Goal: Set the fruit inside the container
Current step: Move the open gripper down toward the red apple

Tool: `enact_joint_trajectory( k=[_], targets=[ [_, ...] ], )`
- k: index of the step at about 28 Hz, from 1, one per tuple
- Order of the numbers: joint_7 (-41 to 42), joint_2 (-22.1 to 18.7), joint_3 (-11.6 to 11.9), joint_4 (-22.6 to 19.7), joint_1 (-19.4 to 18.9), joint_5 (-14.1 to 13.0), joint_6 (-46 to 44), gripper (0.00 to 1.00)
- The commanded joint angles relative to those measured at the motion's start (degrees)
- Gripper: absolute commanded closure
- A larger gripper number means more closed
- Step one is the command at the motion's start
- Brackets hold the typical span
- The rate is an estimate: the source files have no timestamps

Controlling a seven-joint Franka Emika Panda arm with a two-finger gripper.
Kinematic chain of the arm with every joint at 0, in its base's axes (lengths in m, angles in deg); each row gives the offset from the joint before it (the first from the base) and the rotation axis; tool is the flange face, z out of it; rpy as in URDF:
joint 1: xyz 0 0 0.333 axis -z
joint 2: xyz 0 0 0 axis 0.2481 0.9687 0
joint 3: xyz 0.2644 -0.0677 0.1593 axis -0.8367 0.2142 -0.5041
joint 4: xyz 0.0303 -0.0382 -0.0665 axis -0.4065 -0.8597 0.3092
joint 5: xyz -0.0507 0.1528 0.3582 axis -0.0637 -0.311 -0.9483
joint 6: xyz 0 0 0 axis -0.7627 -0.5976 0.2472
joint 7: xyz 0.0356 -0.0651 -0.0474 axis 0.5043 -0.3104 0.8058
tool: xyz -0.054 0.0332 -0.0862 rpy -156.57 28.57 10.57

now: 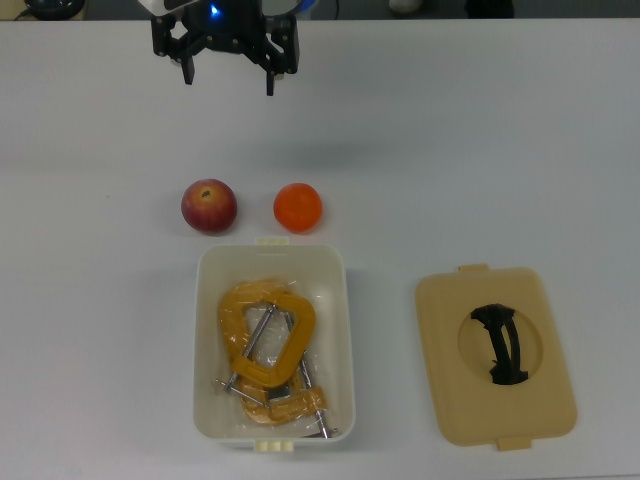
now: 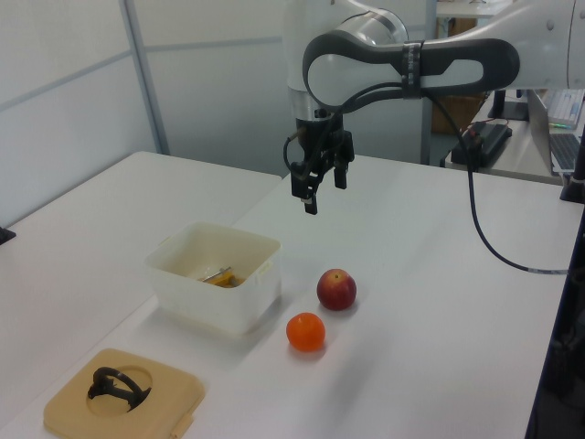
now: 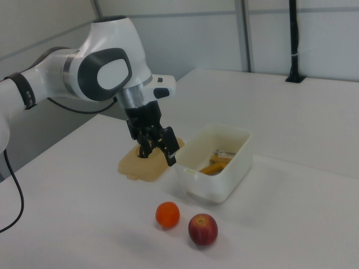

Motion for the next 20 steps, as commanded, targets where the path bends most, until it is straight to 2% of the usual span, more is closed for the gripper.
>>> enact_joint_trajectory(
  k=[1,16,19,20],
  targets=[
    [1.3,0.8,0.6,0.3,-0.1,-1.2,-0.4,0.0],
    [1.9,7.7,0.8,0.0,1.2,-0.2,2.3,0.0],
    [1.8,9.4,0.8,0.0,1.2,1.2,4.0,0.0],
    [1.7,10.0,0.8,-1.0,1.2,2.6,5.1,0.0]
  ],
)
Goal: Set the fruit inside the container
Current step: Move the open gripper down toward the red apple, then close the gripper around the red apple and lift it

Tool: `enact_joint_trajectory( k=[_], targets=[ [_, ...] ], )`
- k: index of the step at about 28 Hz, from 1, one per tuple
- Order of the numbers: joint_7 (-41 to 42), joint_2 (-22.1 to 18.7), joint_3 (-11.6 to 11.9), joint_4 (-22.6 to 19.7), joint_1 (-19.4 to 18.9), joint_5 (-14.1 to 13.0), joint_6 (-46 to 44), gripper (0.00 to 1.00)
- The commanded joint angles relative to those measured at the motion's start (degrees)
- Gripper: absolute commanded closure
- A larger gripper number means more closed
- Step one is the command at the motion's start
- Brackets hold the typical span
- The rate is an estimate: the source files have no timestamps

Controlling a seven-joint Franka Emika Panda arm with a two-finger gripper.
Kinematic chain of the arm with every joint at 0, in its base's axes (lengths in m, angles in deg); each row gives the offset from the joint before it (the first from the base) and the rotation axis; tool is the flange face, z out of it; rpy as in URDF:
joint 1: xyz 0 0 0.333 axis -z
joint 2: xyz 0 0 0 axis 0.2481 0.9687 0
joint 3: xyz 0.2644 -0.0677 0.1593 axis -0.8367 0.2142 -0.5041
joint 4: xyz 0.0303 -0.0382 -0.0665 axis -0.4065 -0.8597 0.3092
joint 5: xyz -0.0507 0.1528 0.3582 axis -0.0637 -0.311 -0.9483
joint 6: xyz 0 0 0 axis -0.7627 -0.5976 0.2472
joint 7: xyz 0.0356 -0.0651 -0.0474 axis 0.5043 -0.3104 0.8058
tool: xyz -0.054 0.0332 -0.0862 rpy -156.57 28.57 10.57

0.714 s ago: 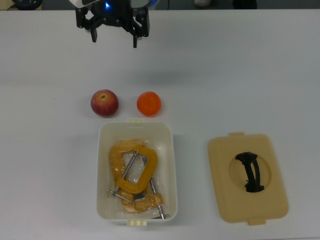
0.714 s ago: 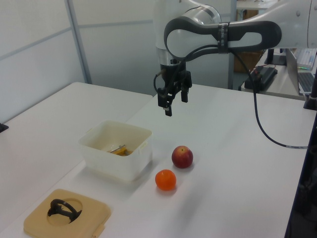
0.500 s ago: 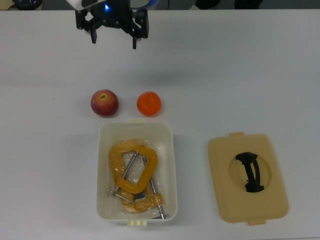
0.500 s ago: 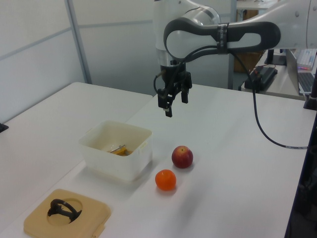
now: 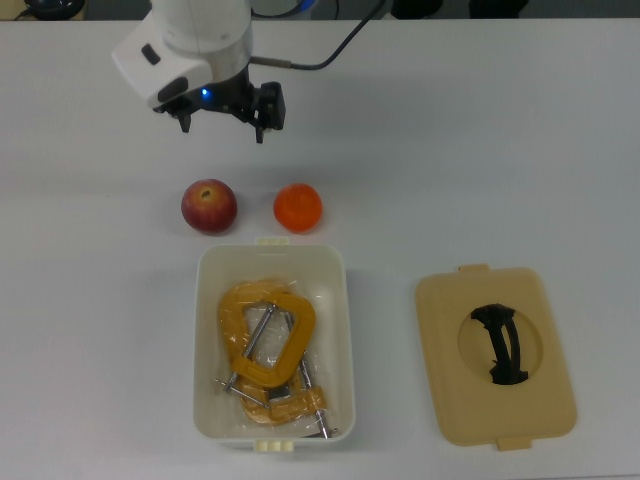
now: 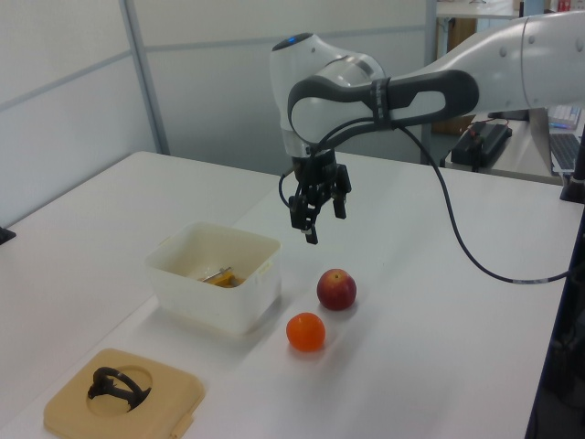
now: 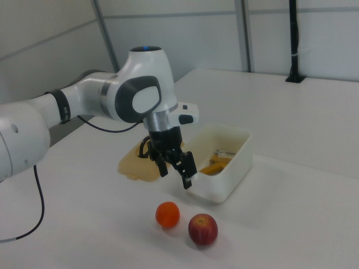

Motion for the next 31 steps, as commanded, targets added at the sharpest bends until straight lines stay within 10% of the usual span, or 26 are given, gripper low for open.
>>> enact_joint_trajectory(
  k=[1,18,31],
  targets=[
    [1.4,2.3,0.3,-1.5,0.0,2.8,3.7,0.0],
    [0.6,7.8,1.1,-7.6,0.0,9.8,12.1,0.0],
    [0.2,10.3,1.3,-9.9,0.0,10.4,16.1,0.0]
  ],
)
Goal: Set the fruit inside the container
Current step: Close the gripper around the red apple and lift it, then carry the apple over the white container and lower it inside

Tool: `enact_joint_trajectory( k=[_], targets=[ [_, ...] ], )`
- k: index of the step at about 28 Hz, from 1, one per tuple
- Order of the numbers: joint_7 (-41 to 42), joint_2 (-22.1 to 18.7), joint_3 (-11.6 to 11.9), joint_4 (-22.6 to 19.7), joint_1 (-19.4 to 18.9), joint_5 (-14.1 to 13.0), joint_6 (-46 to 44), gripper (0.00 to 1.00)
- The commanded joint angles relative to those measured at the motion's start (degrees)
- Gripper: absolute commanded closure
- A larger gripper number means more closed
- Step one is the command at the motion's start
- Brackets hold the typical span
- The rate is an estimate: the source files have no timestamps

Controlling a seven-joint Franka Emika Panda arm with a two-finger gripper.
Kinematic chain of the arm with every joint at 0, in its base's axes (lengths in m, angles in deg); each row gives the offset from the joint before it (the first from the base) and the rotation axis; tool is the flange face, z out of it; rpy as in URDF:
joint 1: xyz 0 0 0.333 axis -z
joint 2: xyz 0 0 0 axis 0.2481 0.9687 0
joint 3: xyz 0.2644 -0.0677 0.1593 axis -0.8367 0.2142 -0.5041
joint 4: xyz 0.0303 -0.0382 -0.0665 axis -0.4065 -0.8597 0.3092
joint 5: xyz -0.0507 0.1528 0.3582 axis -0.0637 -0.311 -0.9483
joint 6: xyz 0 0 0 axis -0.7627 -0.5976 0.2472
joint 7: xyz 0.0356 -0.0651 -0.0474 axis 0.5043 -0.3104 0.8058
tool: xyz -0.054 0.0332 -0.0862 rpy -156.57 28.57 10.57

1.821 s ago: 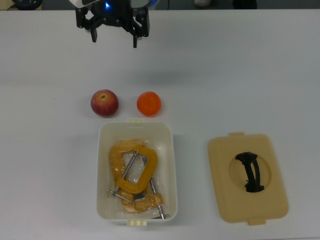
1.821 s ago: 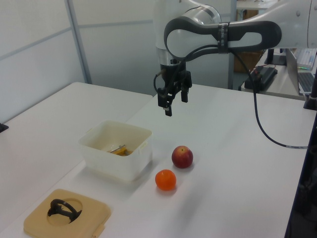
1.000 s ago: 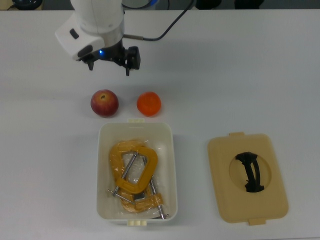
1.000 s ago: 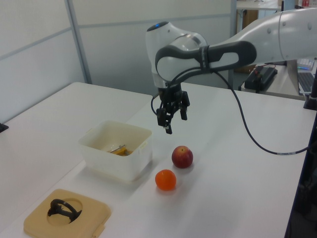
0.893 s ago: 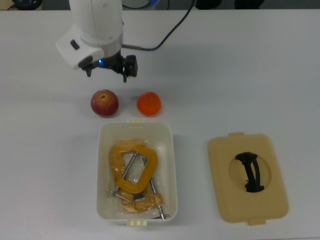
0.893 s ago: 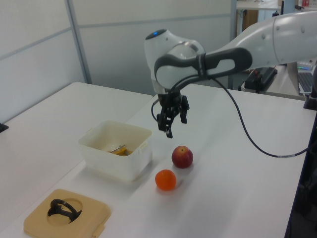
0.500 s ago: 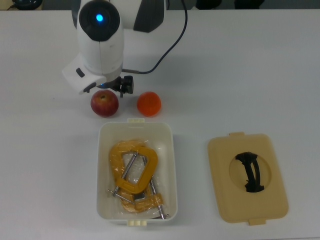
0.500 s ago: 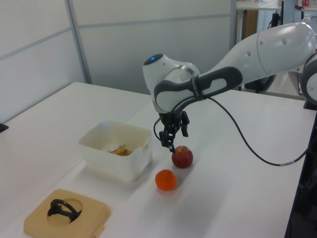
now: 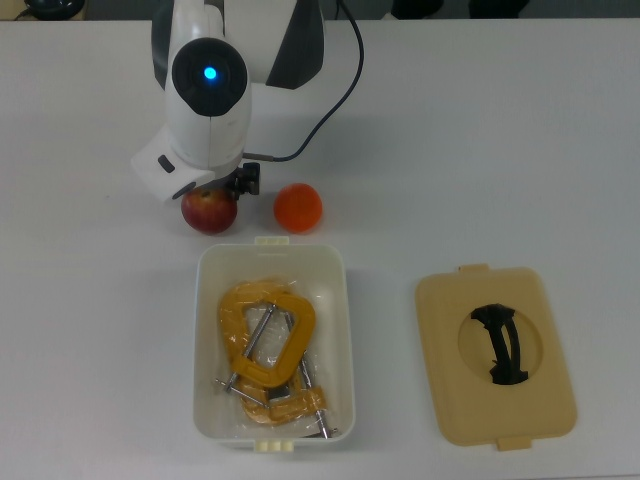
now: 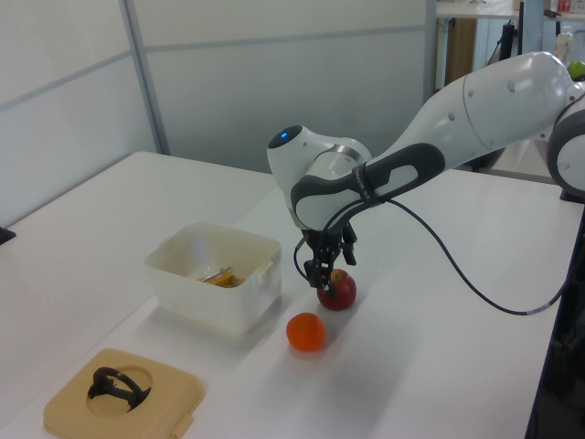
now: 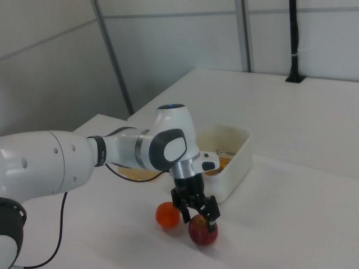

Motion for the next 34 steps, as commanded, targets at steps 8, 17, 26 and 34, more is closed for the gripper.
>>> enact_joint_trajectory(
  k=[8,17,26,34],
  targets=[
    [-0.7,1.5,0.9,-1.5,-0.4,1.1,6.3,0.31],
    [3.1,-4.7,0.9,1.0,1.9,-0.1,1.2,0.56],
    [-1.5,-6.3,0.2,10.4,1.2,-4.3,3.6,0.54],
    [-8.8,-1.7,0.2,10.5,-4.0,-3.5,27.0,0.47]
  ],
)
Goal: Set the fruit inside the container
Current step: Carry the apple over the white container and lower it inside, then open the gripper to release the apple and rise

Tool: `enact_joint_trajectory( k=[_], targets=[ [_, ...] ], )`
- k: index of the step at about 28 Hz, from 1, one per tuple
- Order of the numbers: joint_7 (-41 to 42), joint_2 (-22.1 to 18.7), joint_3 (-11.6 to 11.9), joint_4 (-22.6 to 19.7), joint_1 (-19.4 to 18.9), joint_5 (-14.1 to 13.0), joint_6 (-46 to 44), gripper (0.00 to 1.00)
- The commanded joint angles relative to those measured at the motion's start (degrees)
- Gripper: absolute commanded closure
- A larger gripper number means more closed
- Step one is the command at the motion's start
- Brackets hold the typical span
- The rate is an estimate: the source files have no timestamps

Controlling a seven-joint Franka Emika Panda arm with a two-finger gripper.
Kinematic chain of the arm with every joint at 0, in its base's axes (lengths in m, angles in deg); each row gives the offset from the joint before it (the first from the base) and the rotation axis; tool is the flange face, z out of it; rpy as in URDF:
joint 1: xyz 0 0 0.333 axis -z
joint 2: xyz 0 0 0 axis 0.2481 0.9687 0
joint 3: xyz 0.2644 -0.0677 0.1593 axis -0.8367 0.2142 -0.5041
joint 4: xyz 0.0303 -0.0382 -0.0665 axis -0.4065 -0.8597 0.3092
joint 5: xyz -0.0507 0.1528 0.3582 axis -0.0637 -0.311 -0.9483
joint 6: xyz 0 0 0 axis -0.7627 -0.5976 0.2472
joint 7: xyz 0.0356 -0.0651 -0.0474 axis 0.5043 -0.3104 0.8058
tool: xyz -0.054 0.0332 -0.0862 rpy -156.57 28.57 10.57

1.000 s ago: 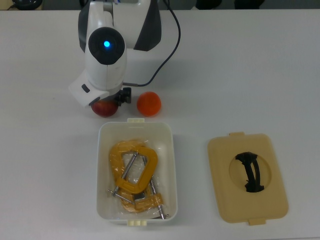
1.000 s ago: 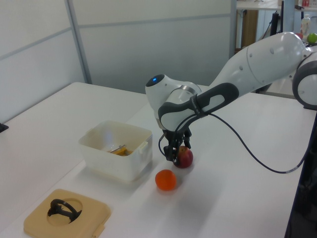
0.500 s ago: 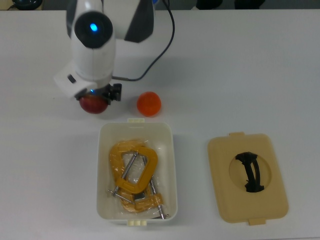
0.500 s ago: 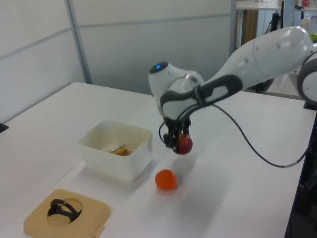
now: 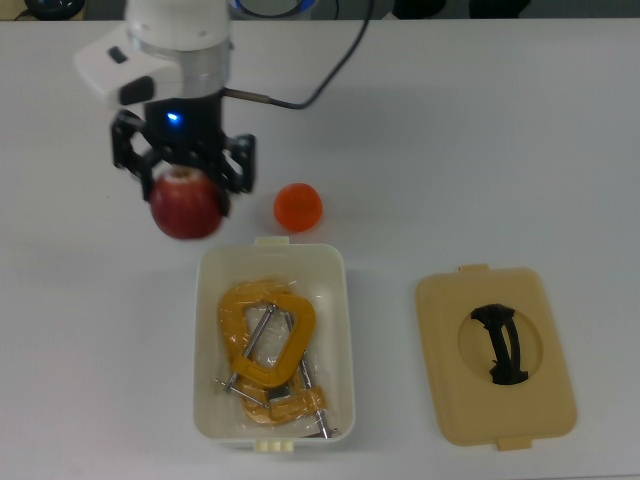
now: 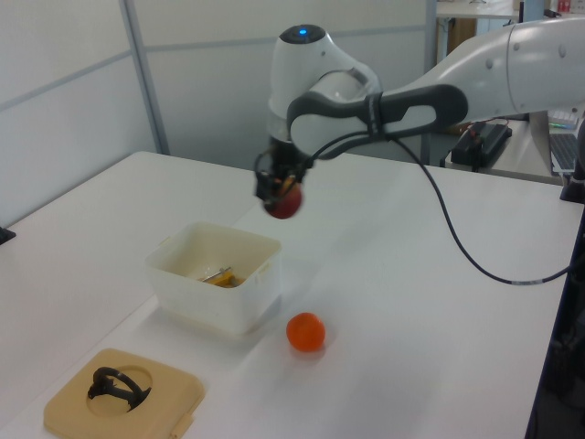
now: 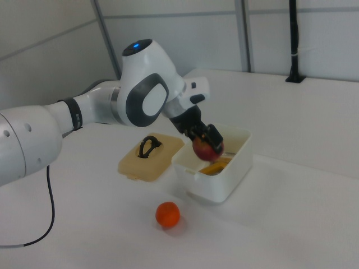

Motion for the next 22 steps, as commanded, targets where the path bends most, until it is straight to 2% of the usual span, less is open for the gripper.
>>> enact_joint_trajectory(
  k=[1,5,6,8,10,11,12,16,21,22],
  targets=[
    [-4.4,5.2,0.4,0.7,-3.5,0.3,13.2,0.47],
    [-7.7,7.9,0.4,0.6,-3.9,0.5,22.8,0.47],
    [-9.2,8.7,0.4,0.6,-4.0,0.7,25.8,0.43],
    [-10.4,9.4,0.4,0.6,-3.9,0.7,27.2,0.23],
    [-10.8,9.5,0.5,0.6,-3.9,0.8,27.2,0.19],
    [-10.9,9.5,0.5,0.5,-3.9,0.8,27.2,0.12],
    [-11.0,9.5,0.5,0.4,-3.9,0.6,27.0,0.0],
    [-11.7,8.7,0.5,-0.3,-3.9,0.2,25.9,0.0],
    [-14.7,5.0,0.4,-1.2,-3.8,-0.2,15.8,0.0],
    [-14.7,3.6,0.4,-1.6,-3.7,-0.3,11.4,0.0]
  ],
)
